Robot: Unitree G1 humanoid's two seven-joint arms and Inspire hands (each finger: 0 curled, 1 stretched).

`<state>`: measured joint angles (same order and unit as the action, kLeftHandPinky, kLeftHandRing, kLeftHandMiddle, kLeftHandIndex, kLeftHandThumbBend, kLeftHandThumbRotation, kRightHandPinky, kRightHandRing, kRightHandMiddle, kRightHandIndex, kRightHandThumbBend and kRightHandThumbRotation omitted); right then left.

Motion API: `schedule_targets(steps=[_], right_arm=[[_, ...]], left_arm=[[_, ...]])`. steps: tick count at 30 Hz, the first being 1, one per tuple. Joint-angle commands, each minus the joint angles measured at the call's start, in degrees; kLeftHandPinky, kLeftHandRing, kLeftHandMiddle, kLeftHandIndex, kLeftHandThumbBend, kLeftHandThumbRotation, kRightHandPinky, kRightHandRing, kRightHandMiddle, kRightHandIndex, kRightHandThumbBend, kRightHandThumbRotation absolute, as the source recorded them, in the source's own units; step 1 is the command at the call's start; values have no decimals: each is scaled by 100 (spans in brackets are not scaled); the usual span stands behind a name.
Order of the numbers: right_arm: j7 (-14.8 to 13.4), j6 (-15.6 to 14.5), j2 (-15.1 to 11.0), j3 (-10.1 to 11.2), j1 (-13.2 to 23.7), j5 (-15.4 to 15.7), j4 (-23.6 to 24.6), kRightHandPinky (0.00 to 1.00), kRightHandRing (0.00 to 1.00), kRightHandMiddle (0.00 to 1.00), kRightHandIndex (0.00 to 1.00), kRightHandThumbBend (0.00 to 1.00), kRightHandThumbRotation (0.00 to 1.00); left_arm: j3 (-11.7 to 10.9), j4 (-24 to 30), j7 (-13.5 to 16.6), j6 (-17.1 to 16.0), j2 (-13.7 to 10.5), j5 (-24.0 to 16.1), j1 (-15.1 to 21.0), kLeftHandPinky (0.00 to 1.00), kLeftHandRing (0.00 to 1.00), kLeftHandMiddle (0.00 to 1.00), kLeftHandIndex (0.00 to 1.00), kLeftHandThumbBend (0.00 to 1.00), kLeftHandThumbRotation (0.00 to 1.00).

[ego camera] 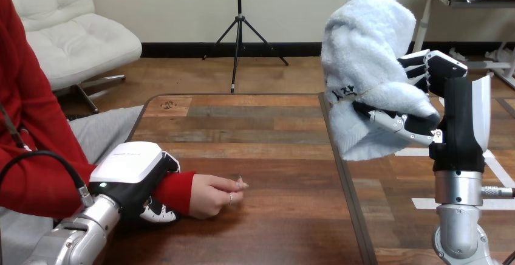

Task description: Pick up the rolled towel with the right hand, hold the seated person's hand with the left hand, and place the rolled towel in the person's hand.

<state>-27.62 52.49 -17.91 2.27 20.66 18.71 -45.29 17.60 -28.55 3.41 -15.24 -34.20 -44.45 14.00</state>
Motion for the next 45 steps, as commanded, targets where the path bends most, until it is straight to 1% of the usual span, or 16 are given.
schedule_targets(steps=[1,4,10,14,19,22,26,31,40,45], right_arm=[[89,73,67,88,317,-191,156,16,21,32,44,76,0],[192,65,94,82,313,-272,131,18,24,33,44,76,0],[282,130,113,66,324,-286,7,24,29,36,45,75,0],[257,164,134,60,356,-244,-116,25,30,37,45,76,0],[242,178,148,43,381,-209,-237,24,30,37,45,77,0],[258,172,155,26,402,-199,-320,25,30,38,45,76,0],[320,112,176,-3,413,-203,-413,27,32,39,45,76,0],[323,6,212,-21,427,-163,-499,29,34,40,45,75,0],[317,-139,255,-65,470,-82,-682,30,35,41,46,75,0],[339,-134,296,-96,502,-107,-813,30,35,41,46,75,0]], left_arm=[[-18,262,24,-9,65,105,193,33,36,39,40,69,0],[-49,310,46,2,61,132,185,33,36,39,40,68,0],[-129,425,96,-27,45,238,159,33,35,38,39,68,0],[-178,491,157,-89,11,290,164,32,34,38,39,68,0],[-243,590,120,-135,-29,361,178,31,33,37,38,66,0],[-279,642,154,-160,-55,378,193,31,33,37,38,65,0],[-334,738,176,-173,-92,422,211,30,33,37,38,64,0],[-392,821,256,-172,-106,462,225,30,33,37,38,66,0],[-477,922,302,-193,-158,529,301,29,32,37,38,67,0],[-536,888,407,-334,-177,550,363,29,32,36,38,69,0]])
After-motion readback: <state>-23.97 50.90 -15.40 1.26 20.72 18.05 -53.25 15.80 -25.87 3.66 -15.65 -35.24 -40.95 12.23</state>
